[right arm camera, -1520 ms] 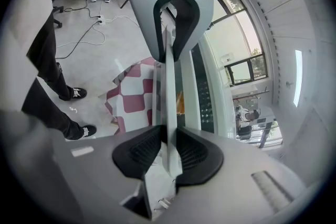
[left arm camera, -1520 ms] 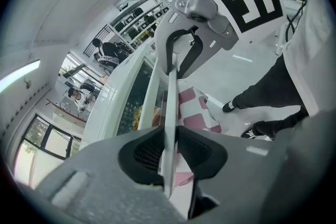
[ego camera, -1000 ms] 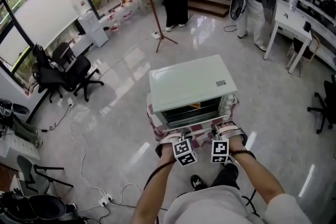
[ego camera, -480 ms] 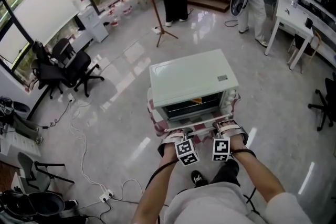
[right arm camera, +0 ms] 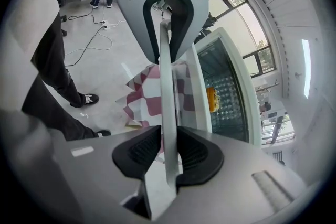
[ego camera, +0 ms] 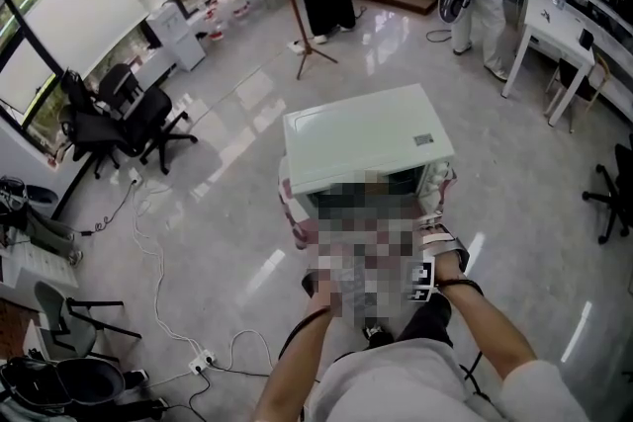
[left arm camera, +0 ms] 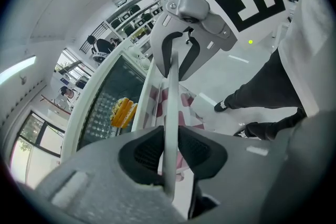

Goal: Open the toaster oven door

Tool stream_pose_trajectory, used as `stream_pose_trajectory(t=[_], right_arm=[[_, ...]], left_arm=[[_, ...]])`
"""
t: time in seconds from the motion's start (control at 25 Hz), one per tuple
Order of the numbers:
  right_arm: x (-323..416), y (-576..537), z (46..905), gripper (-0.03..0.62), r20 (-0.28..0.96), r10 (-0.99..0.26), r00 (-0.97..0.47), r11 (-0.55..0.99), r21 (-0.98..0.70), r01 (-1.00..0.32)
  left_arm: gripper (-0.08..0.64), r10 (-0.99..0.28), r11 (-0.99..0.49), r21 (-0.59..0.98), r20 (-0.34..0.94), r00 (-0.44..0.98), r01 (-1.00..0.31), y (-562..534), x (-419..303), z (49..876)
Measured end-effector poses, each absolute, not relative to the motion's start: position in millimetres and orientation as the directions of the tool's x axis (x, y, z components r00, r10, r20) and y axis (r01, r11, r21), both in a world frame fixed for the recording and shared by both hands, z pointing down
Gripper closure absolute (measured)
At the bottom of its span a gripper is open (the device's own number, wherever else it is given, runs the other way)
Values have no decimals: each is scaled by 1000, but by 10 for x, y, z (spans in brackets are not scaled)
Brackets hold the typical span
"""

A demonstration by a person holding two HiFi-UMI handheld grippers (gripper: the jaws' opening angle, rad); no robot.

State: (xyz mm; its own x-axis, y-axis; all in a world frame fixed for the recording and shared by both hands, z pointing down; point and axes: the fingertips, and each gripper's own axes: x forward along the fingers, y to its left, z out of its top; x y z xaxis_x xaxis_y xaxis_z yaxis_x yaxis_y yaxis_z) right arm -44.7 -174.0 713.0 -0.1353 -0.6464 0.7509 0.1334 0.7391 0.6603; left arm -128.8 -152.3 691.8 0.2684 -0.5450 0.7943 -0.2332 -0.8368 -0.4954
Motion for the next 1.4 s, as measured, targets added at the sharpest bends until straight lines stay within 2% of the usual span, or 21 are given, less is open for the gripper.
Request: stream_pose_trajectory(t=[0.44,0.68,1.04,1.4], right_arm=[[-447,-1609,7272,491,763,-629,-153,752,646,133],[-433,-1612,7318,491,754,-640,-150,744,656,123],[-422,-1550,7397,480,761,-634,-137,751,648,123],[-424,-1515,7428,465,765,-630,-135,756,644,121]], left_arm=[[445,-516,-855,-461,799,308,-238,-1284,-1234,6925],[446,-551,-834,-486,755,355,-262,-1209,-1248,6660],[454,-630,-773,-543,720,291,-329,-1338,-1700,6505],[471,-614,-783,-542,753,236,-305,-1492,-1811,6698]])
